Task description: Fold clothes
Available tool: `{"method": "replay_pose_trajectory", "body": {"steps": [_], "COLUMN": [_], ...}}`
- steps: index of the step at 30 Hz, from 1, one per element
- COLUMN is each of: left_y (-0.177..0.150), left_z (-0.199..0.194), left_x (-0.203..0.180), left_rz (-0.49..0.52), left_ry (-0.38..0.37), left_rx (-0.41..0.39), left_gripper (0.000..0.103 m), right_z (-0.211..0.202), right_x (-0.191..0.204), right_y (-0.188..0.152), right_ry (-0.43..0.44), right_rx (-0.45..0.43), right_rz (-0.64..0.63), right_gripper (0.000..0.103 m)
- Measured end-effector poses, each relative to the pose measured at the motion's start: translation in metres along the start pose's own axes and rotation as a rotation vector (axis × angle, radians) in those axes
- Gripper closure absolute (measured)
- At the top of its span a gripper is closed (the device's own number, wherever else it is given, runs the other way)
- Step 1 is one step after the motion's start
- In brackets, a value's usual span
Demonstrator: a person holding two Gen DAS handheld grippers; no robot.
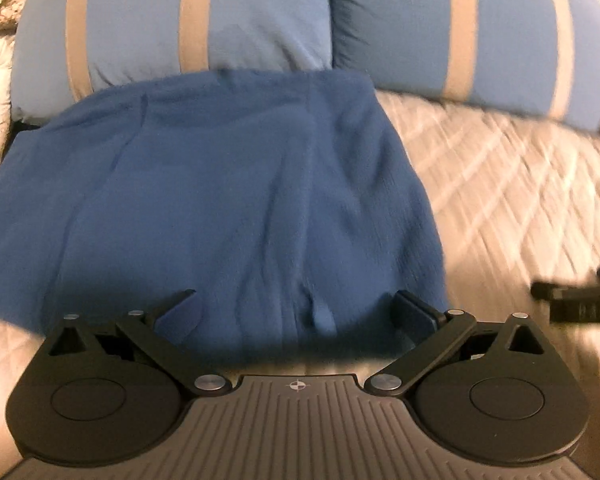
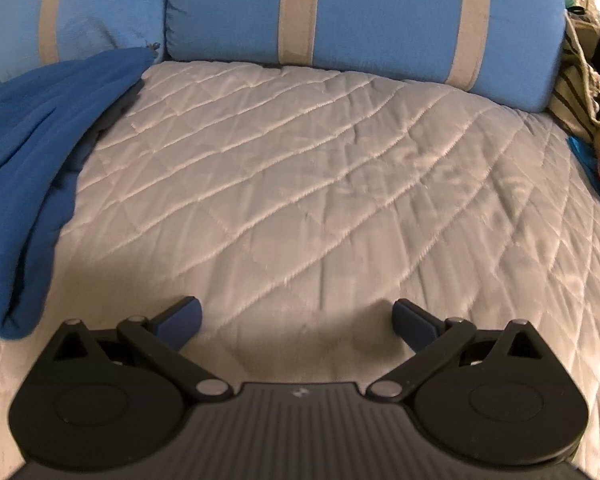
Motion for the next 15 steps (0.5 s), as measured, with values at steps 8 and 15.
{"method": "replay_pose_trajectory", "body": {"steps": [8, 15], "left_y": [-0.03, -0.028], "left_z": [0.009, 0.012], "left_x": [0.001, -0.003], "left_rz": [-0.055, -0.076], "left_ry": [-0.004, 0.028], "left_rx": [0.101, 0.104], "left_gripper": [0.0, 0.0], "right_z": [-0.024, -0.036], "right_x": [0.0, 0.002], "right_y": [-0.031, -0.046], "right_ry": [0.015, 0.016], "right_rx": [0.001, -0.025], "right_rz": [0.003, -0.029], "right_gripper": [0.0, 0.0]}}
Point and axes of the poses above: each gripper's, at about its wrist camera, not at the fingertips, and z roughly the way its jaws point, x to its left, y to its top, the point moved 3 cm from there along z, roughly the way its jaws point, and after that the axes turned 4 degrees about -z, right-handed, at the moved point
